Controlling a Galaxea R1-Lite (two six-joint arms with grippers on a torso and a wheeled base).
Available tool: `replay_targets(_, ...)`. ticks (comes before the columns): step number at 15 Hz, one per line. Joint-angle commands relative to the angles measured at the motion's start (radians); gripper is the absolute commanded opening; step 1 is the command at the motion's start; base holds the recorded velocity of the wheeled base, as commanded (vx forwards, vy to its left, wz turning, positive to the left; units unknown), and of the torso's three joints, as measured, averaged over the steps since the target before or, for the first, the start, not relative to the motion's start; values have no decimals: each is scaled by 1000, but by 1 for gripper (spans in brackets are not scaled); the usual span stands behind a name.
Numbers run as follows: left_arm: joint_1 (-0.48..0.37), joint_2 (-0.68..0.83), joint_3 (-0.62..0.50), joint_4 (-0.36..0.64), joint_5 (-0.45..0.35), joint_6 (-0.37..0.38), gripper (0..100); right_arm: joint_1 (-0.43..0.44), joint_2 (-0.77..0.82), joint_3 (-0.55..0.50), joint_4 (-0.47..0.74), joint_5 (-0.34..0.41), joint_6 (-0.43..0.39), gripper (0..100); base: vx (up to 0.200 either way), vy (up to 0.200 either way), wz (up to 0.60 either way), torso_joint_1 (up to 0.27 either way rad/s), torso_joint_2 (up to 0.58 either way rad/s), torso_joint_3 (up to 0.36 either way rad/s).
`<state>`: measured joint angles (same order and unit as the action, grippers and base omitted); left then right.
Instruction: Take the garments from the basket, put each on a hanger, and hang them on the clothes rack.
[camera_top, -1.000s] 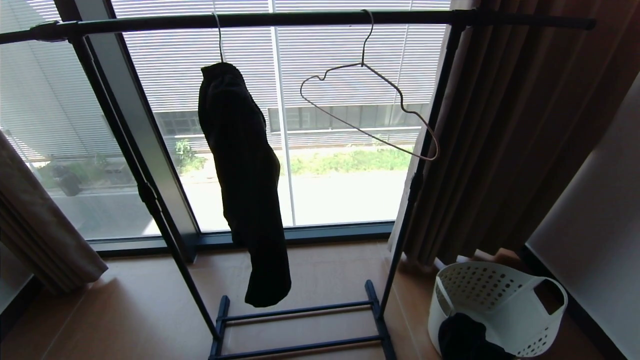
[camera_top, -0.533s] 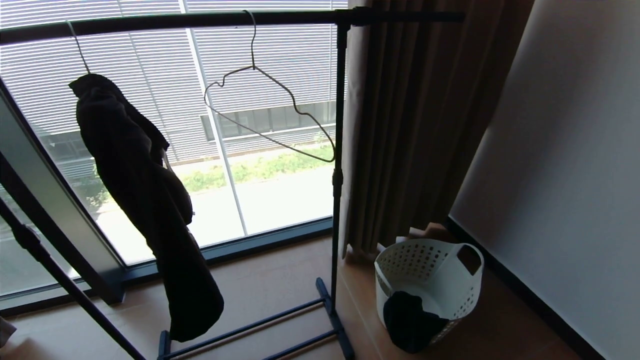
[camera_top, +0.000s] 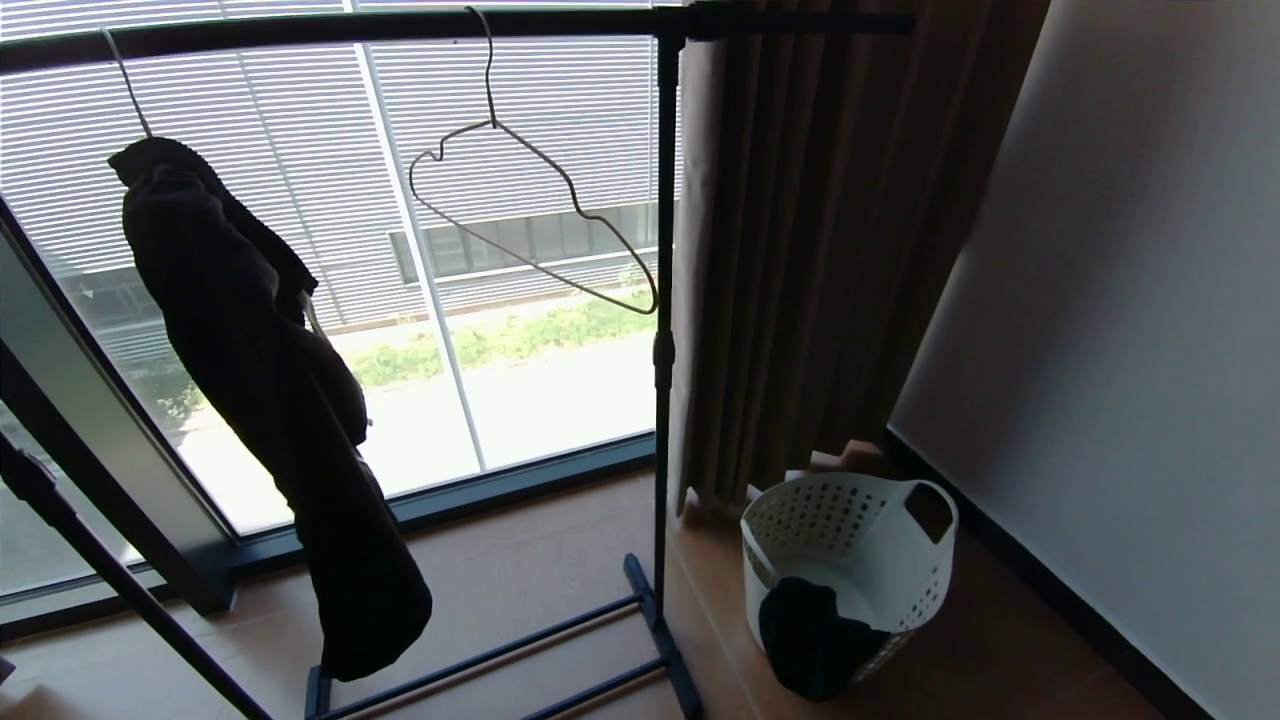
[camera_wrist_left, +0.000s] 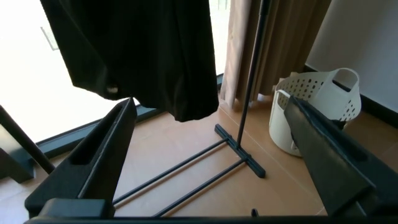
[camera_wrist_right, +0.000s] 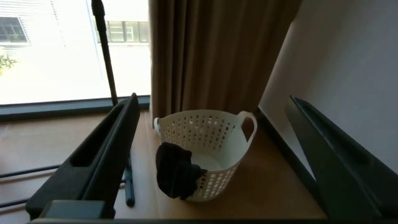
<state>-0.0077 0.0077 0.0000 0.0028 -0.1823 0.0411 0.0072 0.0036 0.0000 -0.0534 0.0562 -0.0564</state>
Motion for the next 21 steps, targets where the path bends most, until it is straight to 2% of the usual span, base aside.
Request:
replay_targets(1, 0, 2, 0, 0, 0, 0, 100, 0, -1, 0, 0, 1, 0, 100, 0, 0, 0, -105, 388, 281)
replay_targets(8, 0, 2, 0, 0, 0, 0, 100, 0, -1, 0, 0, 1, 0, 100, 0, 0, 0, -97, 439, 330)
replay_targets(13, 0, 2, 0, 0, 0, 0, 100, 0, -1, 0, 0, 1, 0, 100, 0, -40, 0, -15, 70, 61)
replay_targets(19, -2, 2, 0, 0, 0, 0, 100, 0, -1, 0, 0, 1, 0, 100, 200, -200, 0, -1, 2, 4)
replay_targets(21, 0, 2, 0, 0, 0, 0, 100, 0, -1, 0, 0, 1, 0, 100, 200, 0, 0, 5, 2, 2)
